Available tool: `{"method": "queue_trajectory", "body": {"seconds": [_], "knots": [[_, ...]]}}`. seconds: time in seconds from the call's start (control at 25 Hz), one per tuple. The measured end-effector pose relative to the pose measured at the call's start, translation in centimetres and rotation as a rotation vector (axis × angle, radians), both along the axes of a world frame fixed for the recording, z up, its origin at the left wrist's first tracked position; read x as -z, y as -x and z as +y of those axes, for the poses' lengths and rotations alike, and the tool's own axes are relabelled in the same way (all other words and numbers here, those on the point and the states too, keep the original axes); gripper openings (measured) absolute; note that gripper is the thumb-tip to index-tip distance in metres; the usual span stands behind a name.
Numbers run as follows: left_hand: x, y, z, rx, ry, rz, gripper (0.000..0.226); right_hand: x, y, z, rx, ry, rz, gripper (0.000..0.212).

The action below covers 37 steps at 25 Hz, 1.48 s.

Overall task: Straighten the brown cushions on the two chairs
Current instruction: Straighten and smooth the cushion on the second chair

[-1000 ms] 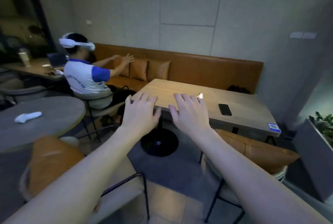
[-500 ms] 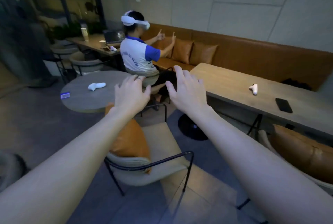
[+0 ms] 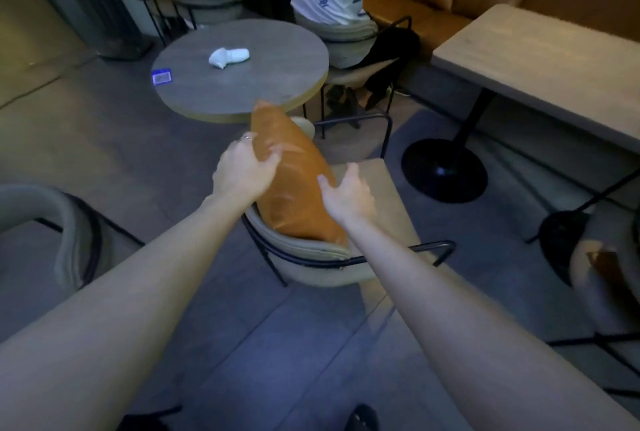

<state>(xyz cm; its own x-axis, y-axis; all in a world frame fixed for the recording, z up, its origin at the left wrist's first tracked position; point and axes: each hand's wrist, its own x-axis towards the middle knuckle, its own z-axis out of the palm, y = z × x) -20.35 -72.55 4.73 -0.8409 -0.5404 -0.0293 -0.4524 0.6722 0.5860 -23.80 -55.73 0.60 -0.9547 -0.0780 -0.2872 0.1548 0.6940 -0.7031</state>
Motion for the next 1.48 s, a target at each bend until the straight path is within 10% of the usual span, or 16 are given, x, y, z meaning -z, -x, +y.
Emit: {"method": "queue_trajectory", "body": {"seconds": [0.4,0.72,1.48], "knots": [[8.5,4.1,-7.1,-0.252,-0.607,-0.166,0.109,15.1,-1.5,-3.6,0.828,0.429,-0.753,0.085],[11.8,6.5,-9.0,-0.243,-0.885,-0.262,0.131,16.3,-0.4,-4.8,0.883,0.495,-0.69,0.019],[14.2,8.6,-1.4,-0.259,-0.845,-0.294,0.162,16.0,1.1,5.4,0.841,0.462,-0.393,0.031]]}}
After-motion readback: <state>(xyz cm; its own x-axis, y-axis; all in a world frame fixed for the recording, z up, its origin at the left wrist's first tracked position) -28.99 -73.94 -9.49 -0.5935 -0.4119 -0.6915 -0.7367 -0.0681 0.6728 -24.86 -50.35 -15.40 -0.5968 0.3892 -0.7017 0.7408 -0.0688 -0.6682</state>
